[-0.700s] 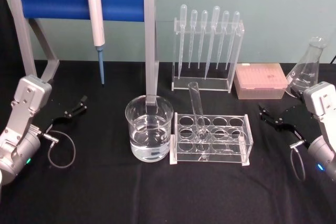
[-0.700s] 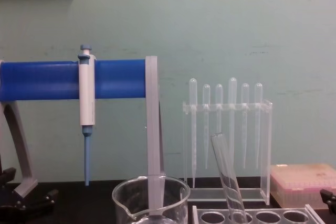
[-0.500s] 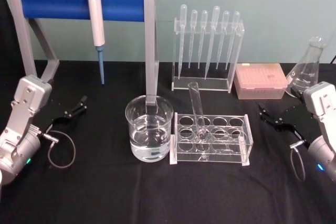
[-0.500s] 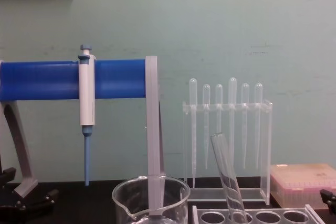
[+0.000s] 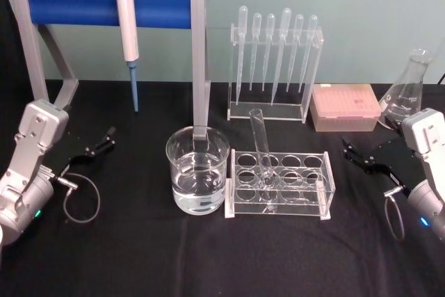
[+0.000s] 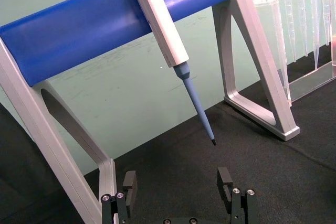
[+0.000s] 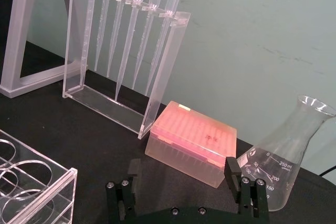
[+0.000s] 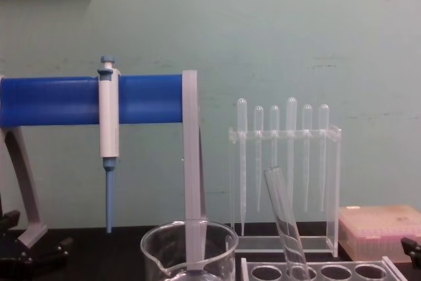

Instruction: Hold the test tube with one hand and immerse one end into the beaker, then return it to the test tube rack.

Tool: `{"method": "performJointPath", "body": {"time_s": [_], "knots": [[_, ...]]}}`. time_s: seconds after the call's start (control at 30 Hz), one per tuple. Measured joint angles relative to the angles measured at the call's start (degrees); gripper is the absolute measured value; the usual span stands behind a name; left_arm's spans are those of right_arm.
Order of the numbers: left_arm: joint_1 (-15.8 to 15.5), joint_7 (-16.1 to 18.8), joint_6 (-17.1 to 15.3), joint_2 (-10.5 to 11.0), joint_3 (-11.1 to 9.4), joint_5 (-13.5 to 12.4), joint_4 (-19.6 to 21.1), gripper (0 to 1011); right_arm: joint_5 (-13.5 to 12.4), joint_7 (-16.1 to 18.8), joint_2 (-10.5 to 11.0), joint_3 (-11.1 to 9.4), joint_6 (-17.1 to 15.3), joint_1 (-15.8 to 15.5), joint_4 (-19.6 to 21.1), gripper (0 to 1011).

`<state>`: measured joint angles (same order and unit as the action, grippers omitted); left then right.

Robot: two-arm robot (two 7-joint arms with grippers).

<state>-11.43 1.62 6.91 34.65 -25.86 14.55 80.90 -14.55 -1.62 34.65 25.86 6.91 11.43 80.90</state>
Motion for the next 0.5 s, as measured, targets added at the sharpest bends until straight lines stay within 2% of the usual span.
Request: {"method": "performJointPath", "body": {"time_s": [0.5], "knots": [[0.00,0.00,0.00,0.00,0.00,0.00,0.00,1000,0.00,0.00,0.00,0.00,0.00,0.00,0.00,1002]]}}
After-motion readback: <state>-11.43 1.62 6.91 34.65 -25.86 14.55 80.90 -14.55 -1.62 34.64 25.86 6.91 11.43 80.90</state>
